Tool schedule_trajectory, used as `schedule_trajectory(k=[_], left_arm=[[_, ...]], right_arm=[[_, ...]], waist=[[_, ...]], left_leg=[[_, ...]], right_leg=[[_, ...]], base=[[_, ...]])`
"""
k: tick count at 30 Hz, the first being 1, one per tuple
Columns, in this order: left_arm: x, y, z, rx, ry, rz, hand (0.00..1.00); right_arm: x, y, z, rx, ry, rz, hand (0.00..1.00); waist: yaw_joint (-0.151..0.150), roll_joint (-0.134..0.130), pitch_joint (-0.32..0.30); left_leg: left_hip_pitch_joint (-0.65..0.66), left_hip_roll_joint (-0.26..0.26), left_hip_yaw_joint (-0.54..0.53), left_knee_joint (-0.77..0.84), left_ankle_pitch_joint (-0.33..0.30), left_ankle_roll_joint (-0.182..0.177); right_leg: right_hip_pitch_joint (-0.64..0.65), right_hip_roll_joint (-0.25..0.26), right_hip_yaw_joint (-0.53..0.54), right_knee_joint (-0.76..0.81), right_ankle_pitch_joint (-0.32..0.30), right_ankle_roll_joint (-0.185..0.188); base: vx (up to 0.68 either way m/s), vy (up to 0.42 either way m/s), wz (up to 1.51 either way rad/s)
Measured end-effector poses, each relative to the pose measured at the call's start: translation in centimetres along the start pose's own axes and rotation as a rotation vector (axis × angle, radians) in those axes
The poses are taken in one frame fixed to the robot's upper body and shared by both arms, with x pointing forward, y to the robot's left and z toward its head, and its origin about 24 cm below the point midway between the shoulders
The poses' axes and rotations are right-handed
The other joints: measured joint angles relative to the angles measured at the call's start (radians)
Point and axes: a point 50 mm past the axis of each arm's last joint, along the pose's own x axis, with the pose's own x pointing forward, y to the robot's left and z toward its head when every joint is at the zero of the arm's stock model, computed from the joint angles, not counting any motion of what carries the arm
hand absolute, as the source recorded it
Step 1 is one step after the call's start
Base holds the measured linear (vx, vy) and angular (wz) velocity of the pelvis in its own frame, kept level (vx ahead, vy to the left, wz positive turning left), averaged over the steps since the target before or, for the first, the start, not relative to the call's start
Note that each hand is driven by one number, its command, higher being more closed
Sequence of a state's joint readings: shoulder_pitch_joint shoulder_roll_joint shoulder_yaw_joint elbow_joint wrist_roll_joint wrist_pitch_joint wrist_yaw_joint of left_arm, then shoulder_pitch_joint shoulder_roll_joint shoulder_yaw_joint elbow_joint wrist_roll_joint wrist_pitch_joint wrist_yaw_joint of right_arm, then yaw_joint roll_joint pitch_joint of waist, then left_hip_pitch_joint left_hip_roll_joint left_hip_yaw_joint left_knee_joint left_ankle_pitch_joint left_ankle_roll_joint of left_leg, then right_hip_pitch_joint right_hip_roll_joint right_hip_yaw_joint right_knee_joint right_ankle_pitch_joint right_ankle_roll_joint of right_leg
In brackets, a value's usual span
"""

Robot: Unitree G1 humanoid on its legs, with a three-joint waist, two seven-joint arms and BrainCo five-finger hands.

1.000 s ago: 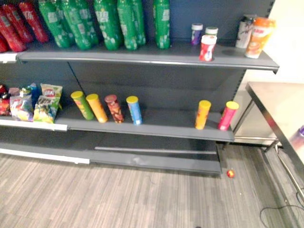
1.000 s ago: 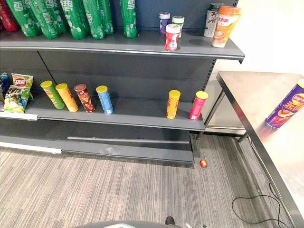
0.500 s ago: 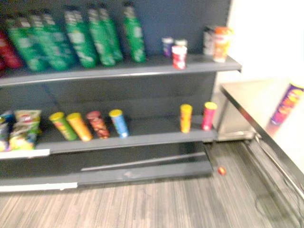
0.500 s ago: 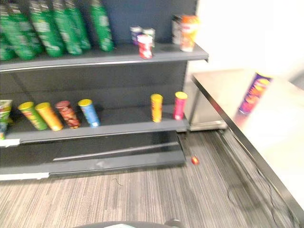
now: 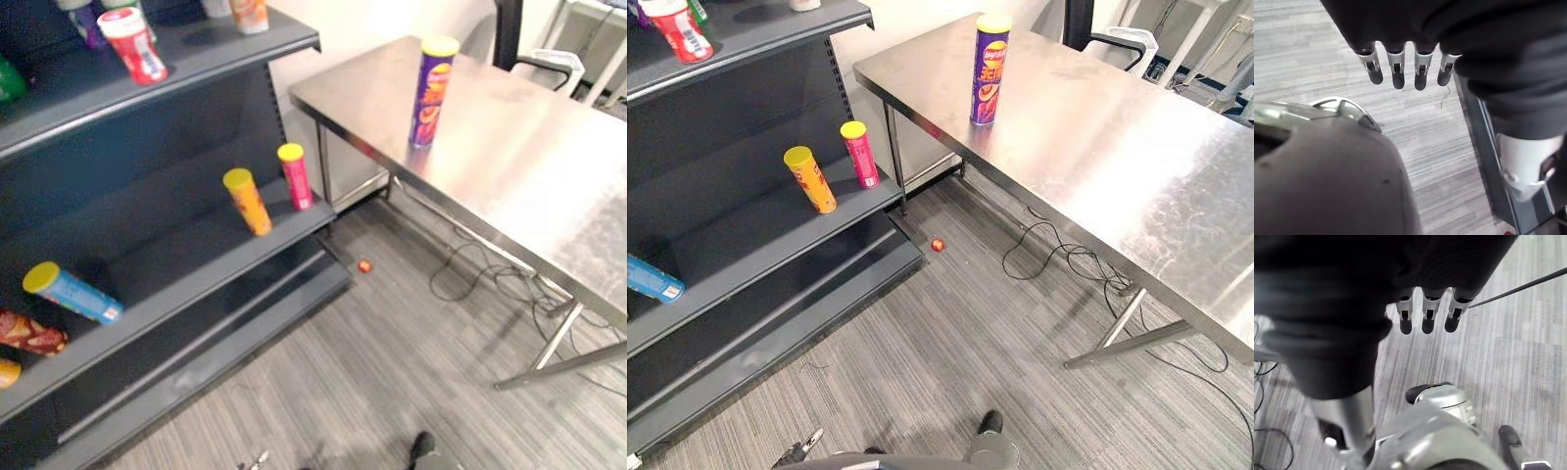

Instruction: Put the gum and the chips on the shelf.

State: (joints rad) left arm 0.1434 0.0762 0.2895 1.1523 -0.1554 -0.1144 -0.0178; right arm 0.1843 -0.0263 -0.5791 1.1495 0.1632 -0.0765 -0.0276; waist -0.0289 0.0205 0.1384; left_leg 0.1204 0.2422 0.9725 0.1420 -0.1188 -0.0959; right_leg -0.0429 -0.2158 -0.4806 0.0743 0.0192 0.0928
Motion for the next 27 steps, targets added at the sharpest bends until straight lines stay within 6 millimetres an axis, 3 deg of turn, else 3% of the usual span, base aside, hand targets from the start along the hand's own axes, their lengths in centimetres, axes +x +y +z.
schedule_trajectory(k=[4, 8, 10, 12, 13, 14, 15, 16, 18, 20, 21, 22, 23, 24, 25, 26, 27], left_arm=[[0.1, -0.5, 0.2, 0.006, -0.004, -0.018, 0.00], [0.1, -0.7, 0.1, 0.005, -0.001, -0.021, 0.00], [0.1, -0.4, 0.3, 0.002, -0.005, -0.013, 0.00], [0.1, -0.5, 0.4, -0.044, -0.007, -0.009, 0.00], [0.1, -0.5, 0.3, -0.077, -0.007, -0.003, 0.00], [0.0, -0.2, 0.3, -0.122, -0.023, 0.010, 0.00], [0.0, -0.2, 0.7, -0.141, -0.048, 0.013, 0.00], [0.2, -0.9, 1.7, -0.165, -0.087, -0.007, 0.00], [0.2, -2.2, 2.4, -0.166, -0.123, -0.051, 0.00], [0.2, -2.3, 2.5, -0.165, -0.127, -0.058, 0.00], [0.2, -2.5, 2.6, -0.160, -0.132, -0.065, 0.00], [0.2, -2.6, 2.6, -0.162, -0.135, -0.067, 0.00], [0.2, -2.8, 2.7, -0.157, -0.140, -0.070, 0.00], [0.2, -2.8, 2.4, -0.144, -0.128, -0.069, 0.00], [0.2, -2.9, 2.2, -0.136, -0.118, -0.072, 0.00], [0.3, -2.6, 2.6, -0.110, -0.126, -0.066, 0.00], [0.3, -2.0, 2.8, -0.100, -0.130, -0.055, 0.00]], right_arm=[[0.2, 0.9, 1.2, 0.006, -0.039, 0.022, 0.00], [0.2, 0.8, 1.2, 0.020, -0.045, 0.012, 0.00], [0.2, 0.8, 0.8, 0.022, -0.028, 0.010, 0.00], [0.2, 0.7, 0.7, 0.044, -0.027, 0.006, 0.00], [0.2, 0.6, 0.8, 0.051, -0.029, 0.002, 0.00], [0.1, 0.4, 0.6, 0.051, -0.027, -0.002, 0.00], [0.1, 0.4, 0.6, 0.052, -0.028, -0.003, 0.00], [0.2, 0.3, 1.0, 0.047, -0.040, -0.004, 0.00], [0.3, -0.2, 2.0, 0.038, -0.072, -0.012, 0.00], [0.3, -0.4, 2.2, 0.037, -0.081, -0.017, 0.00], [0.4, -0.4, 2.4, 0.037, -0.085, -0.017, 0.00], [0.4, -0.4, 2.3, 0.037, -0.085, -0.015, 0.00], [0.4, -0.2, 2.4, 0.031, -0.090, -0.007, 0.00], [0.4, -0.2, 2.4, 0.028, -0.092, -0.006, 0.00], [0.4, -0.4, 2.7, 0.025, -0.100, -0.011, 0.00], [0.3, 0.2, 1.6, 0.035, -0.069, 0.003, 0.00], [0.1, 0.7, 0.6, 0.044, -0.043, 0.013, 0.00]], waist=[[-0.014, 0.008, 0.003], [-0.034, 0.015, 0.007], [-0.046, 0.007, 0.012], [-0.047, 0.015, 0.017], [-0.047, 0.020, 0.025], [-0.042, 0.016, 0.027], [-0.035, 0.000, 0.033], [-0.018, 0.004, 0.036], [-0.013, 0.002, 0.038], [-0.011, 0.000, 0.040], [-0.009, 0.001, 0.038], [-0.004, 0.003, 0.038], [0.007, 0.007, 0.036], [0.008, 0.024, 0.028], [0.009, 0.040, 0.022], [-0.002, -0.002, 0.012], [0.000, -0.030, 0.005]], left_leg=[[0.011, 0.017, -0.012, 0.002, 0.010, -0.012], [0.029, 0.015, -0.018, 0.025, 0.018, -0.019], [0.017, 0.058, -0.017, 0.149, 0.019, -0.019], [0.001, 0.149, -0.026, 0.325, 0.027, -0.005], [-0.004, 0.204, -0.071, 0.426, 0.065, 0.054], [-0.054, 0.226, -0.222, 0.527, 0.153, 0.179], [-0.105, 0.221, -0.326, 0.581, 0.224, 0.192], [-0.180, 0.167, -0.524, 0.635, 0.096, 0.073], [-0.256, 0.064, -0.674, 0.574, -0.060, 0.015], [-0.263, 0.043, -0.680, 0.492, -0.070, 0.009], [-0.274, 0.014, -0.705, 0.331, -0.066, -0.002], [-0.278, 0.004, -0.721, 0.269, -0.058, -0.008], [-0.278, -0.018, -0.763, 0.159, -0.025, -0.017], [-0.275, -0.030, -0.816, 0.094, 0.060, -0.017], [-0.273, -0.029, -0.834, 0.083, 0.063, -0.039], [-0.252, -0.064, -0.812, 0.086, 0.060, -0.031], [-0.222, -0.095, -0.790, 0.041, 0.057, -0.025]], right_leg=[[-0.009, 0.002, -0.009, 0.059, -0.034, -0.030], [-0.046, -0.043, -0.003, 0.195, -0.116, -0.032], [-0.055, -0.058, 0.018, 0.234, -0.164, -0.022], [-0.050, -0.032, 0.055, 0.240, -0.189, -0.024], [-0.035, -0.003, 0.091, 0.239, -0.201, -0.037], [-0.022, 0.025, 0.139, 0.232, -0.211, -0.054], [-0.015, 0.034, 0.165, 0.220, -0.215, -0.060], [-0.004, 0.042, 0.219, 0.189, -0.217, -0.060], [0.019, 0.046, 0.302, 0.163, -0.216, -0.062], [0.045, 0.048, 0.325, 0.150, -0.216, -0.062], [0.068, 0.051, 0.351, 0.132, -0.216, -0.060], [0.068, 0.053, 0.363, 0.133, -0.217, -0.059], [0.071, 0.061, 0.391, 0.134, -0.221, -0.043], [0.073, 0.081, 0.421, 0.139, -0.234, -0.016], [0.076, 0.092, 0.437, 0.143, -0.243, 0.002], [0.081, 0.054, 0.448, 0.152, -0.247, 0.026], [0.084, 0.019, 0.442, 0.137, -0.246, 0.028]], base=[[0.05, -0.026, 0.01], [0.02, -0.026, -0.03], [0.06, -0.107, -0.32], [0.09, -0.138, -0.78], [0.10, -0.185, -1.12], [0.11, -0.202, -1.19], [0.18, -0.190, -1.26], [0.19, -0.113, -1.17], [0.21, -0.041, -1.28], [0.22, 0.022, -0.79], [0.16, 0.070, -0.74], [0.18, 0.139, -1.04], [0.27, 0.268, -0.98], [0.30, 0.311, -0.96], [0.31, 0.317, -0.57], [0.22, 0.224, -0.32], [0.19, 0.184, -0.17]])
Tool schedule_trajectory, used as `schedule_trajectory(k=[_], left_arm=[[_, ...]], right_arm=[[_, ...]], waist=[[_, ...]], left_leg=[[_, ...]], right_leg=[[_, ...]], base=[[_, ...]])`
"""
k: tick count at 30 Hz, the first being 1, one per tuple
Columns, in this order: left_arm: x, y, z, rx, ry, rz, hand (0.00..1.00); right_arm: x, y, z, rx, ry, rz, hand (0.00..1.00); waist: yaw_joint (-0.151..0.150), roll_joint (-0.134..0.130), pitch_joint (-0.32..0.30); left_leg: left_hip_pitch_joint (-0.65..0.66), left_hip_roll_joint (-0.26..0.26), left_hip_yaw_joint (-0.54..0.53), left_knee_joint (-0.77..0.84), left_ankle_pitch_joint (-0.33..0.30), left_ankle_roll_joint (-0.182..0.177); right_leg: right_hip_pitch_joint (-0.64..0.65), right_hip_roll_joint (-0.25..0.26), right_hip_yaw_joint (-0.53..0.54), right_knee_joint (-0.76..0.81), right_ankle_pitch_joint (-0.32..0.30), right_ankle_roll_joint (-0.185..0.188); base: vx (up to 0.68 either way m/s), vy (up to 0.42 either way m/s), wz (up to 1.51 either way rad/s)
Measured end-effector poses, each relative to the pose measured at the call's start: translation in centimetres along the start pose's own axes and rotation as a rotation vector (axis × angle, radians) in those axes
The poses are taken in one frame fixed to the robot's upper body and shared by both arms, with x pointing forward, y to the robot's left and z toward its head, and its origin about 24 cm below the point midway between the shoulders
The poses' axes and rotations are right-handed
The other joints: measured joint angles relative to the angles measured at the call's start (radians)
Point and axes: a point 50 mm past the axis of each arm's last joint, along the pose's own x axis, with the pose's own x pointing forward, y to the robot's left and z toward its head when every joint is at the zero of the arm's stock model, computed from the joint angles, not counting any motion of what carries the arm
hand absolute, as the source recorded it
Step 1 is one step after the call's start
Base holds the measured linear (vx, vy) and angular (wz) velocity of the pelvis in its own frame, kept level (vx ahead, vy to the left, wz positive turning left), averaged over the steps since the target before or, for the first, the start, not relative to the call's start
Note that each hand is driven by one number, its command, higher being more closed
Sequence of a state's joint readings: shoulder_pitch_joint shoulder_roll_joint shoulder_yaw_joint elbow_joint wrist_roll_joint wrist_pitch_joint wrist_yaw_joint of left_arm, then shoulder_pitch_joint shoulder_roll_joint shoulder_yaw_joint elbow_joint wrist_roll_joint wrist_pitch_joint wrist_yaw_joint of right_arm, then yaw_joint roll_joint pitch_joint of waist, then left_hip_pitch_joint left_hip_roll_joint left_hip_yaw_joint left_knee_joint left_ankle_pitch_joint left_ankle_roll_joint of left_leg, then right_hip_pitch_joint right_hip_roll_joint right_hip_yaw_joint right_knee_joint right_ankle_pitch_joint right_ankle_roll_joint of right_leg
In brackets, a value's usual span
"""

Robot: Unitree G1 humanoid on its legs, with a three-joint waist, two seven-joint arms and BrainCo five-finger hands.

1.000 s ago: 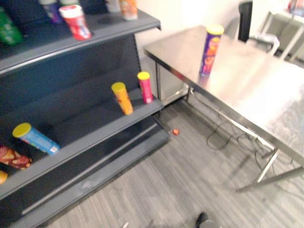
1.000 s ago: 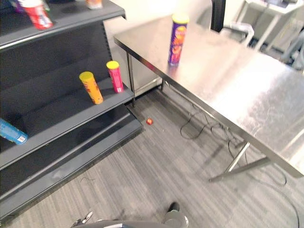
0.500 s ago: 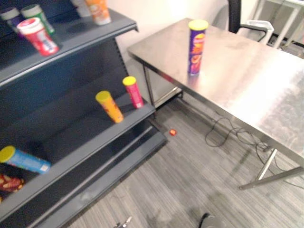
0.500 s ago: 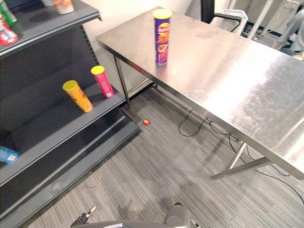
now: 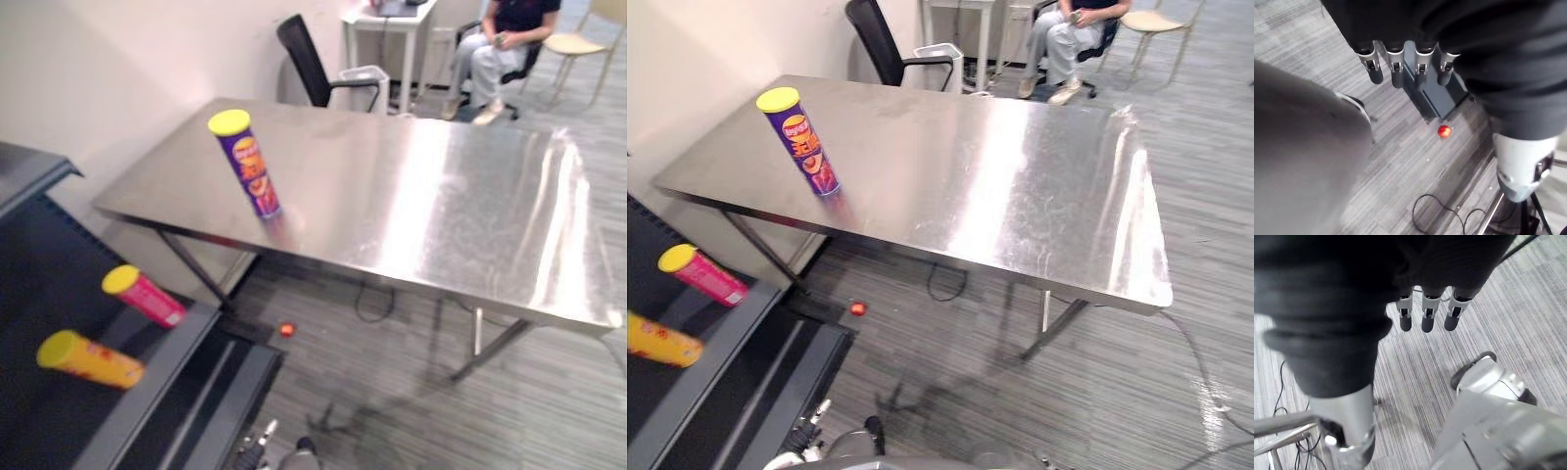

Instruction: Put the gum and the chips on the shelf.

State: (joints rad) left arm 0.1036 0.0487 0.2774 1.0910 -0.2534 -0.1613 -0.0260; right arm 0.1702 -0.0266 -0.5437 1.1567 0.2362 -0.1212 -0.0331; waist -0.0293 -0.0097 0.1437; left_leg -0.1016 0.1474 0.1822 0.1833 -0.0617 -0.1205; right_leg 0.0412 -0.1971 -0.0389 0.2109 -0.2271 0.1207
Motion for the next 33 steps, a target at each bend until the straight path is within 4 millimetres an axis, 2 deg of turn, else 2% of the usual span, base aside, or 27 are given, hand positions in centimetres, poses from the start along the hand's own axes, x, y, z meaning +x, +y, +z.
schedule_trajectory(k=[2, 4, 5, 8, 12, 16, 19, 21, 22, 25, 26, 27, 29, 30, 33], left_arm=[[0.1, 0.6, 0.2, 0.017, 0.004, 0.013, 0.00], [0.1, 0.6, 0.1, 0.059, 0.016, 0.010, 0.00], [0.1, 0.6, -0.2, 0.074, 0.035, 0.012, 0.00], [0.0, 0.6, -0.8, 0.146, 0.064, 0.002, 0.00], [0.0, 0.7, -0.8, 0.154, 0.067, 0.003, 0.00], [0.0, 1.0, -0.8, 0.149, 0.068, 0.013, 0.00], [-0.1, 1.3, -0.9, 0.131, 0.073, 0.030, 0.00], [-0.1, 1.5, -0.9, 0.126, 0.077, 0.042, 0.00], [-0.1, 1.7, -1.0, 0.129, 0.077, 0.046, 0.00], [-0.2, 2.1, -1.1, 0.138, 0.081, 0.058, 0.00], [-0.3, 2.1, -1.3, 0.137, 0.087, 0.061, 0.00], [-0.5, 2.3, -1.8, 0.137, 0.101, 0.067, 0.00], [-0.8, 2.5, -2.4, 0.135, 0.114, 0.073, 0.00], [-0.9, 2.7, -2.7, 0.136, 0.123, 0.082, 0.00], [-1.2, 3.3, -3.1, 0.141, 0.136, 0.102, 0.00]], right_arm=[[-0.2, 0.4, -0.9, 0.008, 0.028, 0.007, 0.00], [-0.2, 0.4, -0.8, 0.006, 0.024, 0.008, 0.00], [-0.2, 0.2, -0.7, 0.000, 0.021, 0.004, 0.00], [-0.2, -0.3, -0.7, -0.039, 0.022, -0.005, 0.00], [-0.2, -0.5, -0.9, -0.039, 0.030, -0.009, 0.00], [-0.2, -1.3, -0.6, 0.028, 0.021, -0.047, 0.00], [0.0, -3.5, 0.8, 0.187, -0.020, -0.140, 0.00], [0.2, -5.9, 3.4, 0.330, -0.098, -0.232, 0.00], [0.2, -6.5, 4.2, 0.364, -0.124, -0.256, 0.00], [0.0, -8.7, 8.8, 0.510, -0.279, -0.335, 0.00], [-0.5, -9.6, 10.8, 0.548, -0.359, -0.371, 0.00], [-1.4, -10.6, 13.7, 0.572, -0.482, -0.390, 0.00], [-2.6, -10.8, 16.8, 0.550, -0.610, -0.398, 0.00], [-3.8, -10.4, 19.2, 0.522, -0.723, -0.392, 0.00], [-6.7, -8.8, 23.5, 0.491, -0.942, -0.356, 0.00]], waist=[[0.002, -0.031, -0.019], [0.003, -0.033, -0.025], [0.004, -0.016, -0.031], [0.001, 0.013, -0.055], [0.004, 0.009, -0.066], [0.005, -0.002, -0.072], [0.006, -0.007, -0.075], [0.006, -0.010, -0.075], [0.006, -0.012, -0.076], [0.003, -0.019, -0.075], [0.003, -0.015, -0.077], [0.001, -0.004, -0.088], [0.000, 0.002, -0.094], [0.000, 0.001, -0.098], [0.001, -0.012, -0.119]], left_leg=[[0.022, -0.037, 0.025, -0.054, 0.010, 0.015], [0.060, -0.054, 0.051, -0.110, 0.020, 0.029], [0.084, -0.062, 0.067, -0.140, 0.025, 0.034], [0.116, -0.071, 0.088, -0.188, 0.033, 0.045], [0.124, -0.073, 0.089, -0.206, 0.038, 0.047], [0.147, -0.073, 0.089, -0.261, 0.071, 0.042], [0.157, -0.072, 0.093, -0.279, 0.086, 0.042], [0.157, -0.073, 0.104, -0.285, 0.091, 0.042], [0.157, -0.074, 0.107, -0.286, 0.092, 0.041], [0.153, -0.084, 0.110, -0.288, 0.097, 0.035], [0.152, -0.083, 0.104, -0.288, 0.101, 0.032], [0.153, -0.082, 0.101, -0.288, 0.103, 0.032], [0.153, -0.082, 0.096, -0.288, 0.104, 0.032], [0.144, -0.082, 0.084, -0.288, 0.104, 0.031], [0.116, -0.080, 0.077, -0.288, 0.106, 0.031]], right_leg=[[0.005, -0.034, 0.004, -0.037, 0.026, 0.016], [0.013, -0.043, 0.019, -0.065, 0.068, 0.017], [0.015, -0.043, 0.025, -0.077, 0.096, 0.019], [0.016, -0.045, 0.023, -0.100, 0.135, 0.018], [0.020, -0.045, 0.017, -0.107, 0.141, 0.014], [0.028, -0.038, 0.005, -0.128, 0.142, 0.015], [0.035, -0.037, -0.010, -0.142, 0.142, 0.015], [0.032, -0.038, -0.010, -0.152, 0.142, 0.015], [0.032, -0.039, -0.010, -0.160, 0.141, 0.015], [0.031, -0.047, -0.014, -0.184, 0.124, 0.028], [0.030, -0.046, -0.019, -0.181, 0.112, 0.029], [0.029, -0.046, -0.021, -0.174, 0.105, 0.035], [0.028, -0.045, -0.020, -0.174, 0.101, 0.040], [0.020, -0.043, -0.020, -0.173, 0.101, 0.040], [-0.006, -0.039, -0.019, -0.172, 0.106, 0.033]], base=[[0.17, 0.166, -0.19], [0.14, 0.162, -0.31], [0.09, 0.121, -0.30], [0.11, 0.093, -0.25], [0.05, -0.007, 0.00], [-0.01, -0.055, -0.01], [-0.06, -0.063, -0.07], [-0.11, -0.046, -0.16], [-0.11, -0.042, -0.23], [-0.12, -0.045, -0.15], [-0.13, -0.044, 0.06], [-0.10, -0.034, 0.06], [-0.06, -0.018, 0.01], [-0.06, -0.016, 0.04], [-0.01, -0.009, 0.06]])
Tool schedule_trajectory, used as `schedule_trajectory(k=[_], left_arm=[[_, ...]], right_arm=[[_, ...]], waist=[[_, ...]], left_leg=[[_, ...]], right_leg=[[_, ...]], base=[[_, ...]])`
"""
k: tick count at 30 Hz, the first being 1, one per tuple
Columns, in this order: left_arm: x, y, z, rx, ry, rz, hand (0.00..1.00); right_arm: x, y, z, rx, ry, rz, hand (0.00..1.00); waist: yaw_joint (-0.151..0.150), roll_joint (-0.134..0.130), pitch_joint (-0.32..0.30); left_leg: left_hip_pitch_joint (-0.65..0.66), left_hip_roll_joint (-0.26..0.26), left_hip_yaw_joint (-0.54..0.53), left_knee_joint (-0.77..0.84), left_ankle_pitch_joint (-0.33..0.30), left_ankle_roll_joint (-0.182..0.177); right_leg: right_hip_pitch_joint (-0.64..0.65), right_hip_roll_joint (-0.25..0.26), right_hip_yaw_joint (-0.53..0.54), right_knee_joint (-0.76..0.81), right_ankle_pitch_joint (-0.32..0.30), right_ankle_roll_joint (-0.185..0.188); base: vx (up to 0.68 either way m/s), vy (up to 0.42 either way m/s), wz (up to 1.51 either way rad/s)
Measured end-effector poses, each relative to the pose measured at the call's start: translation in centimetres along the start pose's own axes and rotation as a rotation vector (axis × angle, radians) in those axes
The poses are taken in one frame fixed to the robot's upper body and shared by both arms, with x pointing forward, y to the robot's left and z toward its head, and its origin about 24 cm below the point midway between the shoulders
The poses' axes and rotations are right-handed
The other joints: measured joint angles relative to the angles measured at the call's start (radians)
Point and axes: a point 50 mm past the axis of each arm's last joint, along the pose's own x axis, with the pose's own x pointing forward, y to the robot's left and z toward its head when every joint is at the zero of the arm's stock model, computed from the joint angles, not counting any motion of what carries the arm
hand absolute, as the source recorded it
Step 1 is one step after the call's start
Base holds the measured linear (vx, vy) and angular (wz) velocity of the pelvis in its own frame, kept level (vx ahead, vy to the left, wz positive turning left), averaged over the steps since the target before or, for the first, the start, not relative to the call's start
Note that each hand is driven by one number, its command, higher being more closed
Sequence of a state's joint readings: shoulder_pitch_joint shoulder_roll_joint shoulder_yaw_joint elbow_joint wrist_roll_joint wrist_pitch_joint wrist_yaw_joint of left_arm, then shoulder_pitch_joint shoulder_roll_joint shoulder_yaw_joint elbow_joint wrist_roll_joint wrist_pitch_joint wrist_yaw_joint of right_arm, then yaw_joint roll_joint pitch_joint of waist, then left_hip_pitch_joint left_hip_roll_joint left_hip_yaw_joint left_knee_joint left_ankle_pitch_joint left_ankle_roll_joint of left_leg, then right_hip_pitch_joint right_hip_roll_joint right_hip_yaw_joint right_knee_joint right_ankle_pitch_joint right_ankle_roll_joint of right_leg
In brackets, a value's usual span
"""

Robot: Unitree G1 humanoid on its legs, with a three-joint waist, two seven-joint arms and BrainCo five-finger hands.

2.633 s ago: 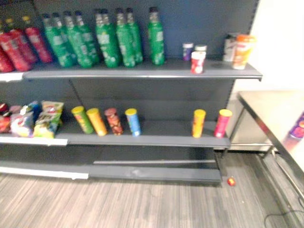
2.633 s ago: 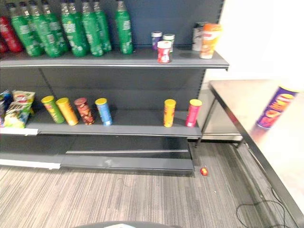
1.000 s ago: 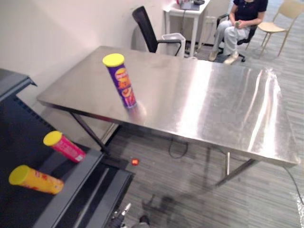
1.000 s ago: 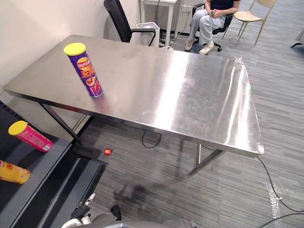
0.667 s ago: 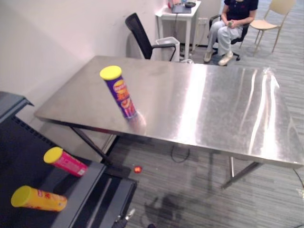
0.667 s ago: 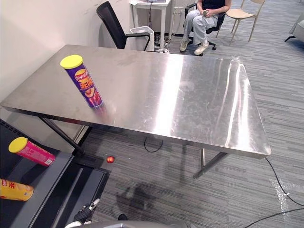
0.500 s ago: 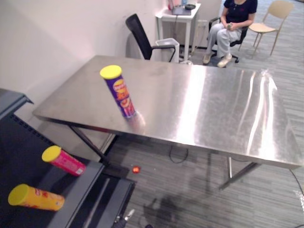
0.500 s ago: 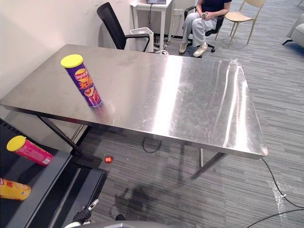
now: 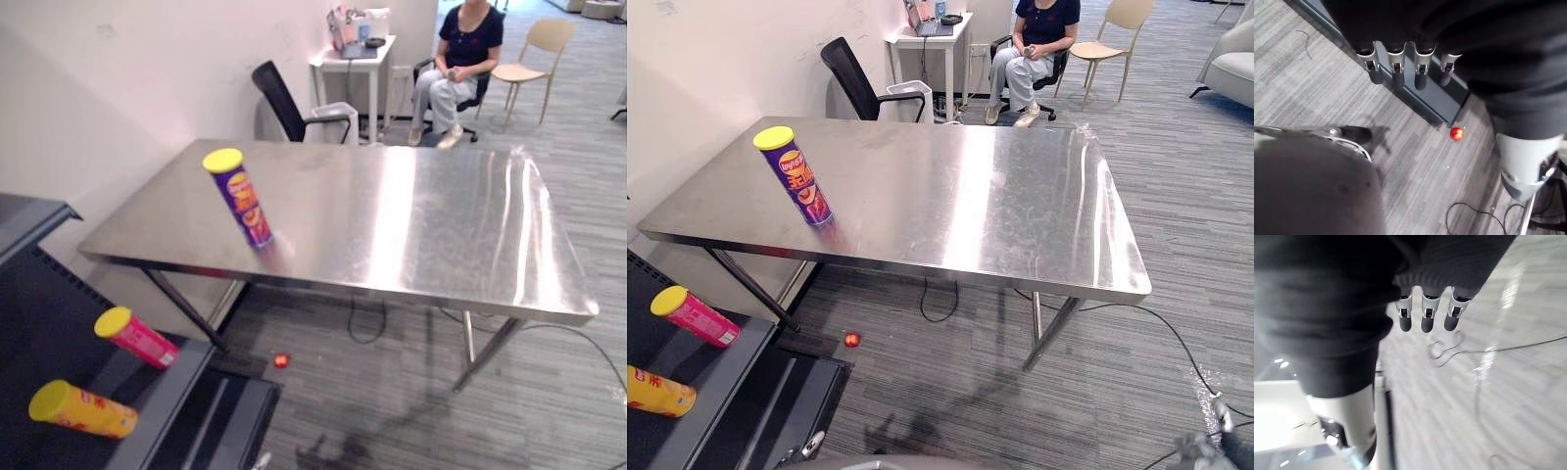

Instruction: Put the gum and the chips on the shelf.

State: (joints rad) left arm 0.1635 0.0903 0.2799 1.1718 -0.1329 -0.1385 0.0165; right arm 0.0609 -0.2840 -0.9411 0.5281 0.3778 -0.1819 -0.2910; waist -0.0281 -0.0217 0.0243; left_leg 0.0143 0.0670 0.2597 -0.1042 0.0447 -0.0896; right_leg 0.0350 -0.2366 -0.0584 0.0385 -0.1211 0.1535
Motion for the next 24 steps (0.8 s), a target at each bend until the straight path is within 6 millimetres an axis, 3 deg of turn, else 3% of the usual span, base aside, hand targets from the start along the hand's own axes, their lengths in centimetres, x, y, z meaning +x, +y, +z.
schedule_trajectory(k=[2, 3, 5, 7, 11, 16, 18, 24], left_arm=[[-0.2, 0.8, -0.7, 0.016, 0.030, 0.017, 0.00], [-0.2, 0.9, -0.7, 0.026, 0.032, 0.017, 0.00], [-0.1, 0.9, -0.5, 0.084, 0.026, 0.005, 0.00], [-0.1, 0.9, -0.4, 0.098, 0.023, 0.001, 0.00], [-0.2, 0.7, -0.3, 0.126, 0.006, -0.010, 0.00], [-0.2, 0.5, -0.3, 0.157, 0.007, -0.039, 0.00], [-0.2, 0.5, -0.5, 0.164, 0.015, -0.044, 0.00], [-0.5, 0.7, -1.2, 0.161, 0.034, -0.039, 0.00]], right_arm=[[-0.6, 3.6, 3.5, -0.013, -0.181, 0.087, 0.00], [-1.0, 4.4, 4.1, -0.009, -0.217, 0.106, 0.00], [-3.3, 8.6, 6.4, -0.005, -0.368, 0.247, 0.00], [-4.4, 10.2, 7.2, -0.002, -0.415, 0.317, 0.00], [-9.2, 14.9, 10.0, 0.058, -0.569, 0.649, 0.00], [-13.5, 18.8, 10.4, 0.065, -0.630, 1.008, 0.00], [-15.5, 21.0, 9.4, 0.090, -0.570, 1.165, 0.00], [-19.4, 24.7, 7.6, 0.064, -0.492, 1.411, 0.00]], waist=[[0.003, -0.018, -0.019], [0.003, -0.022, -0.024], [0.006, -0.024, -0.032], [0.007, -0.022, -0.034], [0.015, -0.013, -0.041], [0.033, -0.018, -0.044], [0.038, -0.016, -0.042], [0.077, -0.007, -0.026]], left_leg=[[-0.002, -0.001, -0.001, 0.000, 0.001, 0.002], [-0.002, -0.001, -0.001, 0.000, 0.001, 0.002], [-0.002, -0.001, -0.003, 0.004, -0.001, 0.001], [-0.002, -0.001, -0.006, 0.006, 0.000, 0.002], [-0.002, 0.027, -0.027, 0.007, 0.001, 0.002], [-0.004, 0.026, -0.041, 0.000, 0.005, 0.004], [-0.015, 0.022, -0.063, 0.000, 0.015, 0.005], [-0.048, 0.013, -0.167, 0.000, 0.043, 0.003]], right_leg=[[-0.001, 0.000, 0.001, 0.000, 0.004, 0.003], [-0.001, 0.001, 0.000, 0.000, 0.008, 0.002], [0.003, 0.002, -0.001, -0.002, 0.011, -0.002], [0.003, 0.003, 0.000, -0.002, 0.014, -0.007], [0.005, 0.032, 0.000, -0.002, 0.052, -0.039], [0.008, 0.033, -0.026, -0.002, 0.057, -0.034], [0.012, 0.030, -0.053, -0.006, 0.055, -0.032], [0.041, 0.026, -0.152, -0.002, 0.004, -0.002]], base=[[0.07, -0.013, 0.02], [0.09, -0.016, 0.02], [0.10, -0.020, 0.02], [0.07, -0.016, 0.03], [0.02, -0.011, 0.02], [-0.05, -0.013, 0.05], [-0.11, -0.016, 0.21], [-0.11, -0.030, 0.45]])
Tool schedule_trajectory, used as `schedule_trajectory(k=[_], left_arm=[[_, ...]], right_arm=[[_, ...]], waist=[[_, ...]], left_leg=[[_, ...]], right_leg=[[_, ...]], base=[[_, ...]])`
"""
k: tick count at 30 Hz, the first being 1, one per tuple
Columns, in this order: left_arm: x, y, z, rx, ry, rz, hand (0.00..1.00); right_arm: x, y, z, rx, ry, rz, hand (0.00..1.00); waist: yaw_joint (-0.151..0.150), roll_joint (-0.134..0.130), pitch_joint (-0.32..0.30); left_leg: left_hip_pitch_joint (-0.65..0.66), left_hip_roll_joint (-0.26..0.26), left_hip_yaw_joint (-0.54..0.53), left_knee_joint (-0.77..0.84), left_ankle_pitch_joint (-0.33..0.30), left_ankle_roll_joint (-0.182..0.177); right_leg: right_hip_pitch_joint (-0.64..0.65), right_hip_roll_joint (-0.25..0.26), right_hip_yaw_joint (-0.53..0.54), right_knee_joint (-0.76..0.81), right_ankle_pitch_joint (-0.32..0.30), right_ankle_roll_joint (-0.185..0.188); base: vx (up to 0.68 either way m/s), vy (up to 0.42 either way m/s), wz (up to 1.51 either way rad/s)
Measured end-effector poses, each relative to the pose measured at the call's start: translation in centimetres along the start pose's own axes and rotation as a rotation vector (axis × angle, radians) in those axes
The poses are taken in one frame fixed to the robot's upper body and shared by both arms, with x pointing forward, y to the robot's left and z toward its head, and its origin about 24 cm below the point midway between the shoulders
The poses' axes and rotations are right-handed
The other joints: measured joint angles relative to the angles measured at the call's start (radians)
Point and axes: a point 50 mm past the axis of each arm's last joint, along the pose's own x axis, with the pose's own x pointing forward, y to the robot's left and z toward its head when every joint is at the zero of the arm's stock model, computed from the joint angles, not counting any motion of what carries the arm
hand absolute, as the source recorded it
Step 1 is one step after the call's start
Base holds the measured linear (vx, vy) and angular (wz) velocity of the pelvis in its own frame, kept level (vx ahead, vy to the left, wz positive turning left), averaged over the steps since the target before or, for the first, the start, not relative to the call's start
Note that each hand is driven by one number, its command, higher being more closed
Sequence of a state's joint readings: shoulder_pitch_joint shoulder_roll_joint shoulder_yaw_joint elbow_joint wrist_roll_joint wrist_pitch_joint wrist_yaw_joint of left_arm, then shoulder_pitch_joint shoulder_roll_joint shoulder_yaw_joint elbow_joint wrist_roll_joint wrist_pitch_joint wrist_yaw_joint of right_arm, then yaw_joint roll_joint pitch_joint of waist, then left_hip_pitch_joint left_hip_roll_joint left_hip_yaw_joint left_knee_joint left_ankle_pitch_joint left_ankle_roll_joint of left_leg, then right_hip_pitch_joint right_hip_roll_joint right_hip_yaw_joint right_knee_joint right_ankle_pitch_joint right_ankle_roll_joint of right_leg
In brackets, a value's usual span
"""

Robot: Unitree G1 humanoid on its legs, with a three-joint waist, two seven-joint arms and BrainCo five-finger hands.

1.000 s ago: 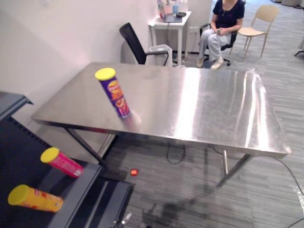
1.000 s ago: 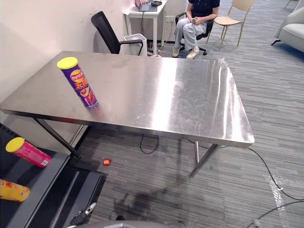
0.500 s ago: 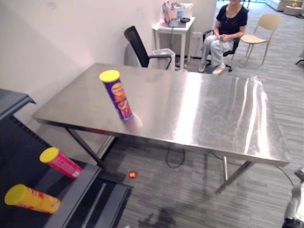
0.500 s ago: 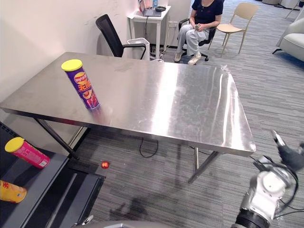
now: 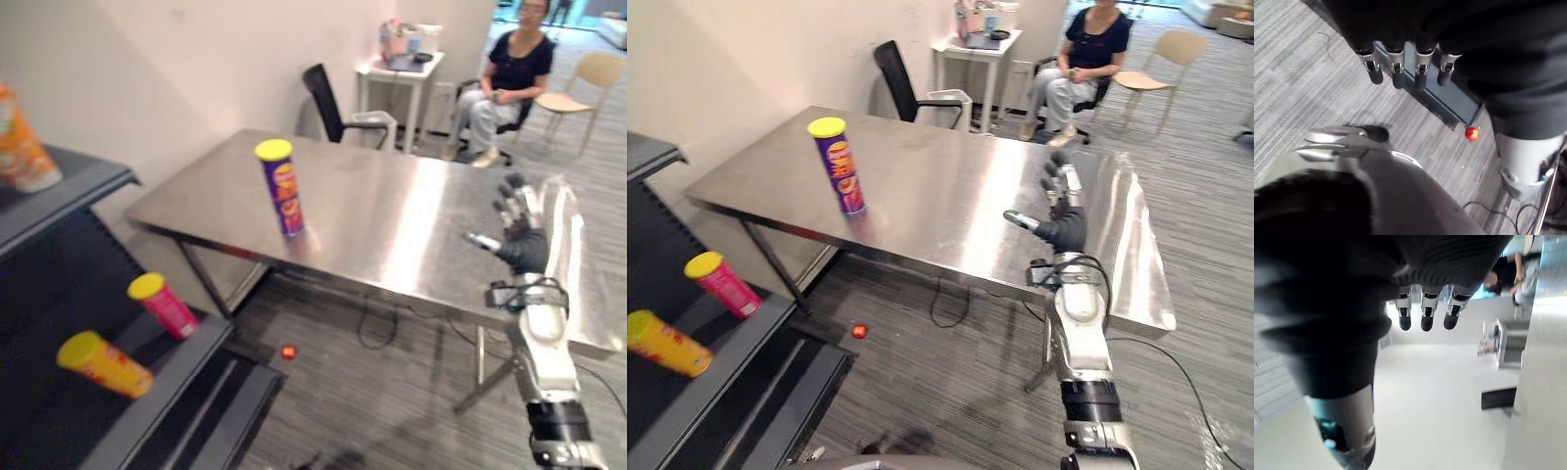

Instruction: Put the gum and the chips on the shelf.

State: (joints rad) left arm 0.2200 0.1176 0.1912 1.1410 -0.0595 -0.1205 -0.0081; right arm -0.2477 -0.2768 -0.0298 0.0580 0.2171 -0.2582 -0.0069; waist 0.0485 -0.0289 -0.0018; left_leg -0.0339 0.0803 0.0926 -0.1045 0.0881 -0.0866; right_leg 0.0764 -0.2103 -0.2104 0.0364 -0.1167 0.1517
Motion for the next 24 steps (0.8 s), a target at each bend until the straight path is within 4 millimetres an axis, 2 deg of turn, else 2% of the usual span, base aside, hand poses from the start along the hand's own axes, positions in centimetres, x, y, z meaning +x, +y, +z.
schedule_trajectory(k=[3, 4, 8, 12, 15, 24], left_arm=[[-0.2, 0.1, -0.6, -0.007, 0.014, 0.004, 0.00], [-0.2, 0.1, -0.7, -0.011, 0.014, 0.006, 0.00], [-0.2, 0.5, -0.2, -0.021, -0.003, 0.018, 0.00], [-0.1, 0.6, 0.1, -0.058, -0.013, 0.023, 0.00], [-0.1, 0.4, 0.2, -0.075, -0.017, 0.022, 0.00], [0.0, 0.3, 0.8, -0.081, -0.040, 0.019, 0.00]], right_arm=[[1.0, 2.0, -0.4, 0.033, 0.017, 0.087, 0.00], [1.4, 2.7, -0.7, 0.046, 0.031, 0.109, 0.00], [3.0, 4.7, -1.2, 0.096, 0.074, 0.174, 0.00], [4.7, 6.2, -1.3, 0.099, 0.104, 0.212, 0.00], [5.7, 6.8, -1.2, 0.103, 0.106, 0.216, 0.00], [8.0, 6.7, -0.3, 0.074, 0.097, 0.138, 0.00]], waist=[[0.021, 0.003, 0.007], [0.039, 0.002, 0.010], [0.054, -0.018, 0.037], [0.072, -0.026, 0.060], [0.092, -0.026, 0.068], [0.096, -0.029, 0.116]], left_leg=[[-0.022, 0.000, -0.039, 0.000, 0.009, -0.001], [-0.033, -0.001, -0.054, 0.000, 0.013, -0.001], [-0.053, -0.015, -0.109, 0.000, 0.031, 0.000], [-0.056, -0.031, -0.136, 0.000, 0.032, 0.000], [-0.056, -0.033, -0.137, 0.000, 0.032, 0.000], [-0.072, -0.037, -0.183, 0.000, 0.031, -0.006]], right_leg=[[0.002, 0.005, -0.031, -0.001, -0.005, 0.006], [0.002, 0.006, -0.047, -0.002, -0.005, 0.005], [0.023, 0.004, -0.106, -0.001, 0.000, 0.004], [0.048, -0.002, -0.119, -0.011, 0.000, 0.004], [0.050, -0.002, -0.123, -0.018, 0.000, 0.004], [0.059, 0.004, -0.163, -0.022, -0.005, -0.001]], base=[[-0.04, -0.016, 0.40], [0.00, -0.019, 0.41], [0.05, -0.024, 0.42], [0.07, -0.017, 0.26], [0.02, -0.011, 0.07], [-0.02, -0.016, 0.11]])
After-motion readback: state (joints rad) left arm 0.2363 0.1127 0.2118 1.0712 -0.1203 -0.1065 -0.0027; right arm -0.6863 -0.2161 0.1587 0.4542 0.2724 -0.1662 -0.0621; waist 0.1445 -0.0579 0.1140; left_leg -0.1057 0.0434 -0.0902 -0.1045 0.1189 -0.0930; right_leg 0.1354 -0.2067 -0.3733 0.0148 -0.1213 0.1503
